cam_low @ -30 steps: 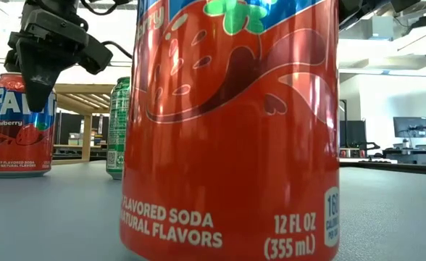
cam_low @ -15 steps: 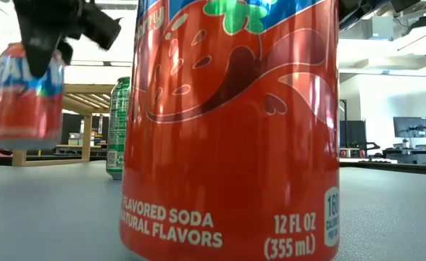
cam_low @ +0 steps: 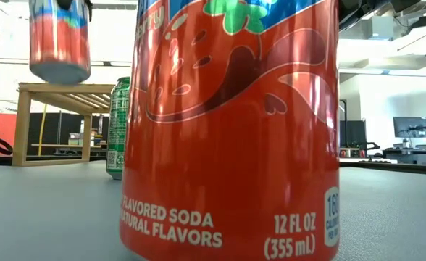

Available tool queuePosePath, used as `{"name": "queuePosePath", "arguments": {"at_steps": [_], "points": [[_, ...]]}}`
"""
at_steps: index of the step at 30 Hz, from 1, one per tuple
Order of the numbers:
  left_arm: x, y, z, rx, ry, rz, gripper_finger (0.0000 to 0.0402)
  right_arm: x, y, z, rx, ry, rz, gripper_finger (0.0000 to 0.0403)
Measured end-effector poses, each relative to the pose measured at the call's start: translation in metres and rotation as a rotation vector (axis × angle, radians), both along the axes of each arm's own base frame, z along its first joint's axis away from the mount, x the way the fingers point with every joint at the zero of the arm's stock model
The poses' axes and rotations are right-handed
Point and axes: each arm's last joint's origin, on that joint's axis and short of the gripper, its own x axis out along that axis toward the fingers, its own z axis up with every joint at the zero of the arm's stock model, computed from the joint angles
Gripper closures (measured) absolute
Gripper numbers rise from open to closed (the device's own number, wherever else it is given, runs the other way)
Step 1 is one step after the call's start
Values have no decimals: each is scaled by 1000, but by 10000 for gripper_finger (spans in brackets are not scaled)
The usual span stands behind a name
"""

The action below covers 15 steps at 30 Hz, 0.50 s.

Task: Place canned beverage on shelf
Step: Put the top red soda can on the shelf aligned with the other red soda can

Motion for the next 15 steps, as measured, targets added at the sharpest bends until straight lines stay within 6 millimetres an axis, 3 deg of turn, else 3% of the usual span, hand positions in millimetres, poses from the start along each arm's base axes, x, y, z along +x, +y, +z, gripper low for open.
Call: {"name": "queuePosePath", "arguments": {"at_steps": [7,15], "points": [[-14,37,42,117,-18,47,110,0,0,0,0,0,0,23],[-23,84,70,151,-143,73,110,0,0,0,1,-1,0,23]]}}
